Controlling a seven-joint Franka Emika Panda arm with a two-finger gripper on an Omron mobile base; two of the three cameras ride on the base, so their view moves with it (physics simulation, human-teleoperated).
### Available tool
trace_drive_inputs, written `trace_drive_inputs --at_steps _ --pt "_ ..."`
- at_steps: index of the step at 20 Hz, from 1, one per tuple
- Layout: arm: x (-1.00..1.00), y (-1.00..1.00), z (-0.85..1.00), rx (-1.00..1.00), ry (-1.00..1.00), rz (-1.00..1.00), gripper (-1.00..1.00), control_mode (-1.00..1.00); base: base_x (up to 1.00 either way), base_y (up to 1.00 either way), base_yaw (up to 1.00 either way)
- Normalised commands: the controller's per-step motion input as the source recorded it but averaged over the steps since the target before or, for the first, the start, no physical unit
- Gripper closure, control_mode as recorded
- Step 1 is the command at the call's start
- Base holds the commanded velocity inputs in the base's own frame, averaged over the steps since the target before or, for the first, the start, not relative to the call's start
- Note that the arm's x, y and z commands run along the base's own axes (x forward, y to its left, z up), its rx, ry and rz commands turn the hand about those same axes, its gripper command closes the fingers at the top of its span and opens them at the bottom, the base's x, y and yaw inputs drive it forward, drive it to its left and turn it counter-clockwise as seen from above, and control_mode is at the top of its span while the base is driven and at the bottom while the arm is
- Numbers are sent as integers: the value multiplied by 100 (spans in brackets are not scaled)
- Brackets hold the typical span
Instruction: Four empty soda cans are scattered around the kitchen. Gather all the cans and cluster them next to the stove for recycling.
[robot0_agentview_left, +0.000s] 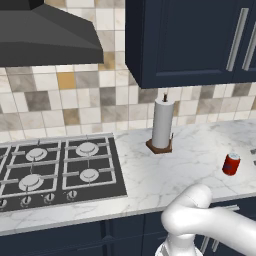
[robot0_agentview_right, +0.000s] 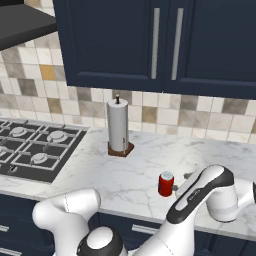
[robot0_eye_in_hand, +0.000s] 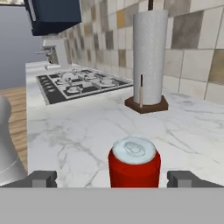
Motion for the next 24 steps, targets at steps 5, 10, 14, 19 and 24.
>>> trace_drive_inputs --at_steps 5,10,14,19,24 --pt "0 -2 -16 0 6 -2 -100 -100 0 0 0" --pt "4 0 -10 1 2 -1 -100 -100 0 0 0" --pt "5 0 -12 2 0 -1 -100 -100 0 0 0" --pt "0 0 -22 3 5 0 -100 -100 0 0 0" --pt "-3 1 -11 3 2 0 -100 -100 0 0 0"
